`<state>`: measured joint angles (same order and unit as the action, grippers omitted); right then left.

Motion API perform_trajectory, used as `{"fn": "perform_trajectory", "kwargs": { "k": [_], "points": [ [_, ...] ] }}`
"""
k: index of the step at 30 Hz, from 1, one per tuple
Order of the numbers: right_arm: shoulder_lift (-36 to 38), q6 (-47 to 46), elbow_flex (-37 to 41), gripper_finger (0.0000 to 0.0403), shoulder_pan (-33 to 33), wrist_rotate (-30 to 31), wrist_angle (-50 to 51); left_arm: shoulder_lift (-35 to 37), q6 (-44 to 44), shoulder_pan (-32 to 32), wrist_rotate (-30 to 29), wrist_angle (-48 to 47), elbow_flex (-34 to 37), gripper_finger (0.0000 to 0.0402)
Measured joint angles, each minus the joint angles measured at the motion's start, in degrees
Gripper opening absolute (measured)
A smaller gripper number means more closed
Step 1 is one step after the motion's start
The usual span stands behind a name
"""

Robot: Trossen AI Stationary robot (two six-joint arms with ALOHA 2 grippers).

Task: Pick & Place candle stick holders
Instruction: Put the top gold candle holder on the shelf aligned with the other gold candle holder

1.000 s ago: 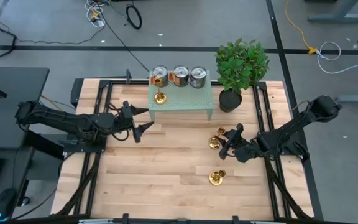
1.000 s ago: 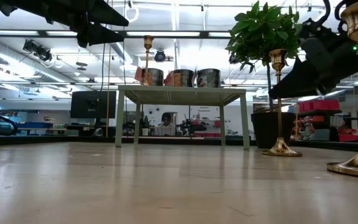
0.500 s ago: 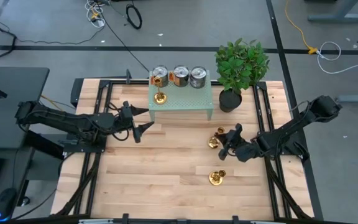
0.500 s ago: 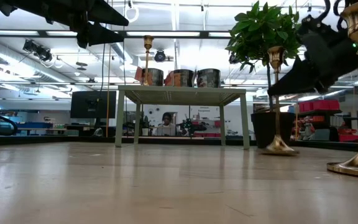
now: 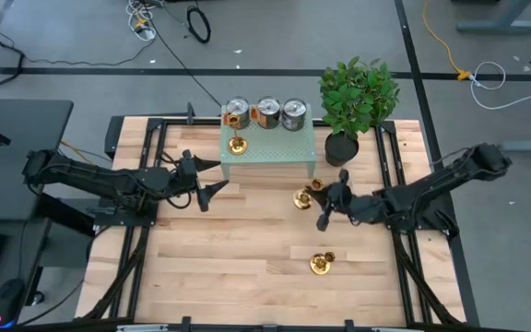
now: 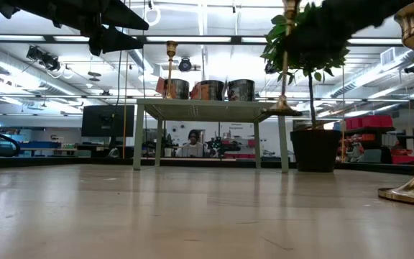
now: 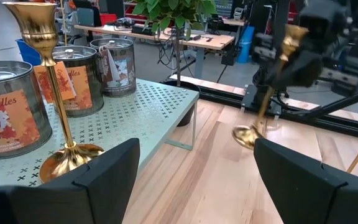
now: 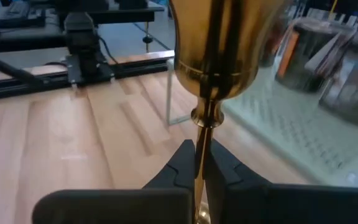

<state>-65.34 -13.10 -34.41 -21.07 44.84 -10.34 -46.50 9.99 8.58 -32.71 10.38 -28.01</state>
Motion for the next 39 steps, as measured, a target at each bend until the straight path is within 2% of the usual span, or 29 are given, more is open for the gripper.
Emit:
{"fn": "perform_trajectory", "kwargs": {
  "k": [6,10,15,20,24,30,39],
  "points": [
    [0.0,2.1,-7.7,0.0006,6.0,-5.9,7.6,0.0,0.0,0.0,0.0,0.0,0.0,0.0327],
    [0.0,4.7,-12.1,0.0006,9.2,-9.2,8.7,0.0,-0.1,0.0,0.0,0.0,0.0,0.0327],
    [-1.2,6.6,-16.5,0.0006,15.0,-16.0,9.1,0.0,-0.1,0.0,0.0,0.0,0.0,0.0327],
    [-4.9,8.4,-20.3,0.0006,19.7,-18.4,9.4,0.0,-0.1,0.0,0.0,0.0,0.0,0.0327],
    [-9.1,9.1,-24.1,0.0006,23.1,-23.1,8.9,0.0,-0.1,0.0,0.0,0.0,0.0,0.0327],
    [-15.7,11.4,-28.4,0.0006,26.9,-23.9,9.0,0.0,-0.1,0.0,0.0,0.0,0.0,0.0327],
    [-21.7,10.9,-32.6,0.0006,33.1,-31.3,6.6,0.0,-0.1,0.0,0.0,0.0,0.0,0.0327]
  ]
}}
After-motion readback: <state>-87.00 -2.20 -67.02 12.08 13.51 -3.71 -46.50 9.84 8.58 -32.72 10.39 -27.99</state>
